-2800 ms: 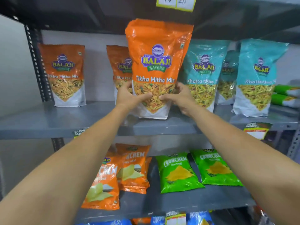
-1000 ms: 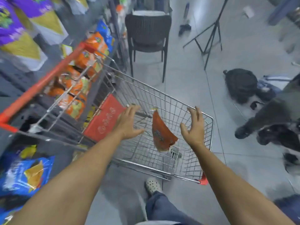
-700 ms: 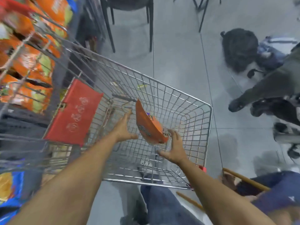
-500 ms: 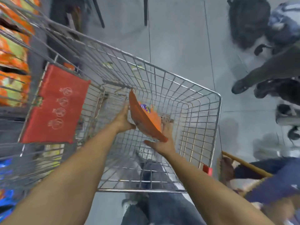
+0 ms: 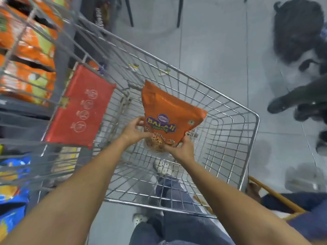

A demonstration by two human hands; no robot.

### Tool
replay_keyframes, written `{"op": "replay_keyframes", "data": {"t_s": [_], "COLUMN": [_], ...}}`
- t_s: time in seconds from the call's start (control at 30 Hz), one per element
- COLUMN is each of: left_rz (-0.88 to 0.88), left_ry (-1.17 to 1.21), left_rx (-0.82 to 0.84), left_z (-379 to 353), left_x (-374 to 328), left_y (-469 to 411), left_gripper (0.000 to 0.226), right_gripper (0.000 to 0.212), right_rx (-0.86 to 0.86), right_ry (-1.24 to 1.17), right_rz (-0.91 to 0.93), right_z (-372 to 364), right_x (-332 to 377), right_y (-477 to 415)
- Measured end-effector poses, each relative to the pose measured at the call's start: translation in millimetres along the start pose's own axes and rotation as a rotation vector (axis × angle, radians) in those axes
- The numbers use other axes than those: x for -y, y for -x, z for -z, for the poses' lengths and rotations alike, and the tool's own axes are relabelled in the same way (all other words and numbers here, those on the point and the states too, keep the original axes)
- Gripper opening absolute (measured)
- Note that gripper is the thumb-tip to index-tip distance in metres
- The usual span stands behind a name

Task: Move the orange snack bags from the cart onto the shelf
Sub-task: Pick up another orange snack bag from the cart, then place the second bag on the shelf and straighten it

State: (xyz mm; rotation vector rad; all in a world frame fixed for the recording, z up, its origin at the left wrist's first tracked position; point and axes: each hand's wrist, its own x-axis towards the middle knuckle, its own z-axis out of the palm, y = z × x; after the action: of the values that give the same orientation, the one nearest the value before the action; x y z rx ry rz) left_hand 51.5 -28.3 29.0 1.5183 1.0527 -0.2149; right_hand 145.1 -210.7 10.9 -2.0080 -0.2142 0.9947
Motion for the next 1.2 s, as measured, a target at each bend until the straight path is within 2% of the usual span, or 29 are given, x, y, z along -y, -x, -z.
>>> {"op": "replay_keyframes", "data": {"t_s": [0.07,0.2,0.27,0.37,0.6,0.9,1.07,1.2], "left_rz": [-0.032,-0.141,-0.221,-0.3,-0.479,-0.739,-0.849,-0.859], "left_ry": [0.106,0.252,0.277,0.246,0.333,0.484,0.431,0.385], "left_rx": [-0.035,-0.181,-0.246,-0.299,-0.673,-1.233,-1.453,-1.598], "left_z": [17,58,84,125,183,206,222,222], "left_x": [-13,-42,-57,-68,-83,-59,-15,27], "left_y": [27,78,105,150,269,452,575,676], "left_gripper": [0.054,0.068,0.069,0.083,0.071,0.074,0.067,0.077], "right_gripper": [0.071,0.082,0.078,0.062,0.054,0.044,0.038,0.042], "right_rx": [0.074,0.249,0.327,0.425,0.727,1.149,1.296,1.377], "right_ry": [-0.075,-0.253,-0.313,-0.392,-0.481,-0.588,-0.644,-0.681], "right_rz": [0.058,0.161,0.238,0.371,0.691,0.947,1.047,1.107], "right_z": [-1,-15,-24,-38,-79,-157,-210,-243], "right_x": [26,88,123,173,283,372,381,371], "right_y": [8,15,24,40,103,265,393,495]}}
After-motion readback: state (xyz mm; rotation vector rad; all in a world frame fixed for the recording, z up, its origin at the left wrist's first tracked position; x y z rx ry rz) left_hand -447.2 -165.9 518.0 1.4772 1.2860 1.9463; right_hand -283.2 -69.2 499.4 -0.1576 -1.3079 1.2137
